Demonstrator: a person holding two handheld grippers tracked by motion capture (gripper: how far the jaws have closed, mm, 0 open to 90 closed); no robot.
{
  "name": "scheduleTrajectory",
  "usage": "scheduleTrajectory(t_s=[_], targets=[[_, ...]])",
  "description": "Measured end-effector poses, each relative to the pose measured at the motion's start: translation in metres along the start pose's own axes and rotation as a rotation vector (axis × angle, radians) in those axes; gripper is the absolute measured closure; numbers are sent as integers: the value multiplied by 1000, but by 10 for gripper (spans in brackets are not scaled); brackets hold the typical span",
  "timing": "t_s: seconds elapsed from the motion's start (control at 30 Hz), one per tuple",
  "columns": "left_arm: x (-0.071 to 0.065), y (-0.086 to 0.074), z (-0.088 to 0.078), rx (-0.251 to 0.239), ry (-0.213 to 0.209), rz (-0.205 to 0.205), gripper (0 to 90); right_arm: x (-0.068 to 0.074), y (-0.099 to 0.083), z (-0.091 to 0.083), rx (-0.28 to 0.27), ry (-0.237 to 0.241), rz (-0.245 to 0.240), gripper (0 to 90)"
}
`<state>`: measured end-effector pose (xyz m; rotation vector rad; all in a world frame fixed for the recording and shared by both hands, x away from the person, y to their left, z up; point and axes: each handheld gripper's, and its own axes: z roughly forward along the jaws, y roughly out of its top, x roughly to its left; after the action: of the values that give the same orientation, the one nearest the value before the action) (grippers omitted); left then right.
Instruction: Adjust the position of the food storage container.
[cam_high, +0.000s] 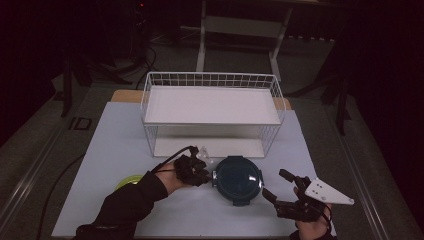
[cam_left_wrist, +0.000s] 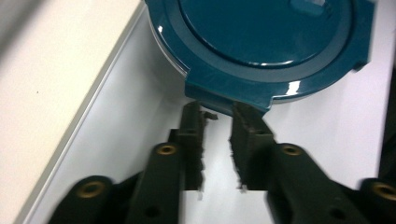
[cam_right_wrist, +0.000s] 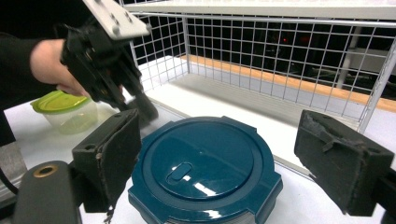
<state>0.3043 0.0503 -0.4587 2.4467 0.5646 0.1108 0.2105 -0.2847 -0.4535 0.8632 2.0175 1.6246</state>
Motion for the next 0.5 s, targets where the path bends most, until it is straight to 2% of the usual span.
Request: scheduleTrajectory(t_s=[0.13,0.23,0.27,0.33,0.37,0.43,0.47,0.5], targets=[[-2,-1,-11,-96,-37,-92,497,1,1,4,22,22,1,151],[-2,-1,-19,-195,-92,-171,348,3,3,6,32,30,-2,158],[-2,-1,-20,-222,-118,-191,268,4,3,6,35,34,-3,158],[-4,0,-22,-268,-132,-251,179,4,4,7,38,31,-10,158],[-5,1,-21,-275,-136,-267,123,4,5,8,52,27,-18,158],[-5,1,-20,-280,-133,-284,85,3,5,9,55,27,-17,158],[-6,2,-17,-287,-132,-315,85,2,5,9,61,28,-11,157],[-6,2,-17,-287,-132,-315,73,2,5,9,61,28,-11,157]])
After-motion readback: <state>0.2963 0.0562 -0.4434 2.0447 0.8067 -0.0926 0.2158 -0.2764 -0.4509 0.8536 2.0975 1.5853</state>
